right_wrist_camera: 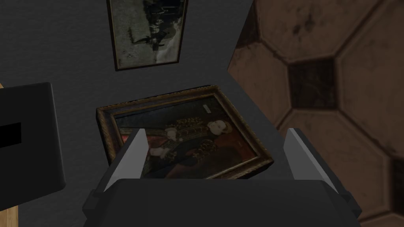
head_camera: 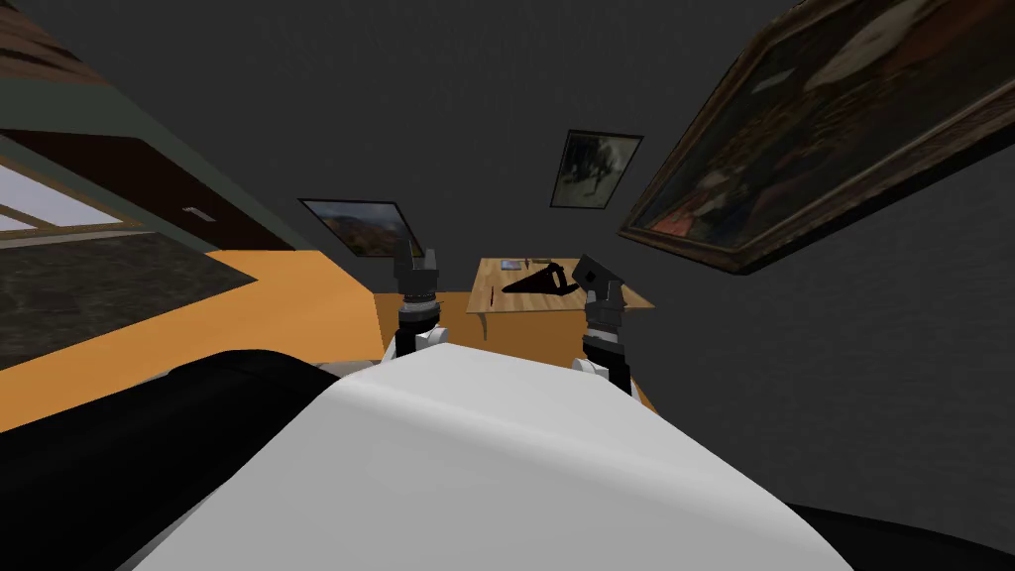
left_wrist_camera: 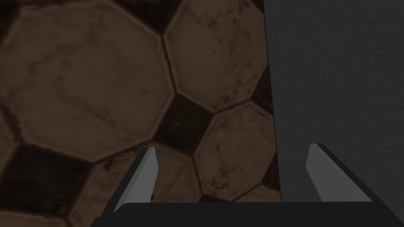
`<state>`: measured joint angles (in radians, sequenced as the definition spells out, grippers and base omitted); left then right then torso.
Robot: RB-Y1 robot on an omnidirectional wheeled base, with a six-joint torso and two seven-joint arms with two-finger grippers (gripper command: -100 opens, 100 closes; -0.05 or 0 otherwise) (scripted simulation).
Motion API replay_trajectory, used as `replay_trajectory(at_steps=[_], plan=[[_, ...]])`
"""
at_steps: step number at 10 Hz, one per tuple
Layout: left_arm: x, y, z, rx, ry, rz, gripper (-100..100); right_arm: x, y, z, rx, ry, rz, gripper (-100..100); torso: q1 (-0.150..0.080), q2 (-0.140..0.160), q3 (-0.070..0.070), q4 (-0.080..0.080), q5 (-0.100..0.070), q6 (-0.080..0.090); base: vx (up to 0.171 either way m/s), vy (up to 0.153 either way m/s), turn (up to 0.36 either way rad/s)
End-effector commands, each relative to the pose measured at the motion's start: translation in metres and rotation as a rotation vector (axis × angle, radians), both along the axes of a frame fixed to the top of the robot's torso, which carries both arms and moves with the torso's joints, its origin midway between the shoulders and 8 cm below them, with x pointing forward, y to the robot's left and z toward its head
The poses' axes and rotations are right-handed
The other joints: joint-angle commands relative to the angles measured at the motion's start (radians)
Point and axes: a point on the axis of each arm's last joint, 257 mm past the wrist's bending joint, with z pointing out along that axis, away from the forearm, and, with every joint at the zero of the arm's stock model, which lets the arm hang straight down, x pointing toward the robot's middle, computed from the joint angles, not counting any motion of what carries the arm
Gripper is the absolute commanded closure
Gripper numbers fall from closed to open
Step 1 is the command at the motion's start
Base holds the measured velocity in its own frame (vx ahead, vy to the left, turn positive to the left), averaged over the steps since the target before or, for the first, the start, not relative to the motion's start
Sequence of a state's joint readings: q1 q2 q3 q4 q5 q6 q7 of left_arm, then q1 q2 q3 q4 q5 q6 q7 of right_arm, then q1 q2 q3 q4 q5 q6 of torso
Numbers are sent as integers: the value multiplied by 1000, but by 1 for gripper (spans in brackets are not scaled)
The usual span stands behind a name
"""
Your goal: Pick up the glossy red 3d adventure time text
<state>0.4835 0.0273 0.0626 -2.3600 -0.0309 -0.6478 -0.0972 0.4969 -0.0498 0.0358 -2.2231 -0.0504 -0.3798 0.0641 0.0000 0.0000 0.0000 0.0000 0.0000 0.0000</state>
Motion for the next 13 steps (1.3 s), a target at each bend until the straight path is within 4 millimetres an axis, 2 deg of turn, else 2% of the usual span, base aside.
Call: replay_trajectory(at_steps=[1,5,8,12,13], plan=[[7,-2,-12,6,46,-32,-100,0,0,0,0,0,0,0,0,0,0,0,0,0,13,1,-157],[28,-3,-54,-18,200,-120,-100,0,0,0,0,0,0,0,1,-2,-1,0,0,0,29,11,-191],[42,-1,-105,-73,368,-196,-100,0,0,0,0,0,0,0,2,-2,-1,-1,0,0,39,19,-265],[48,4,-193,-183,640,-287,-100,0,0,0,0,0,0,0,2,-3,-2,-1,1,0,46,33,-356],[48,4,-193,-183,640,-287,-100,0,0,0,0,0,0,0,2,-4,-2,-1,1,0,31,30,-89]])
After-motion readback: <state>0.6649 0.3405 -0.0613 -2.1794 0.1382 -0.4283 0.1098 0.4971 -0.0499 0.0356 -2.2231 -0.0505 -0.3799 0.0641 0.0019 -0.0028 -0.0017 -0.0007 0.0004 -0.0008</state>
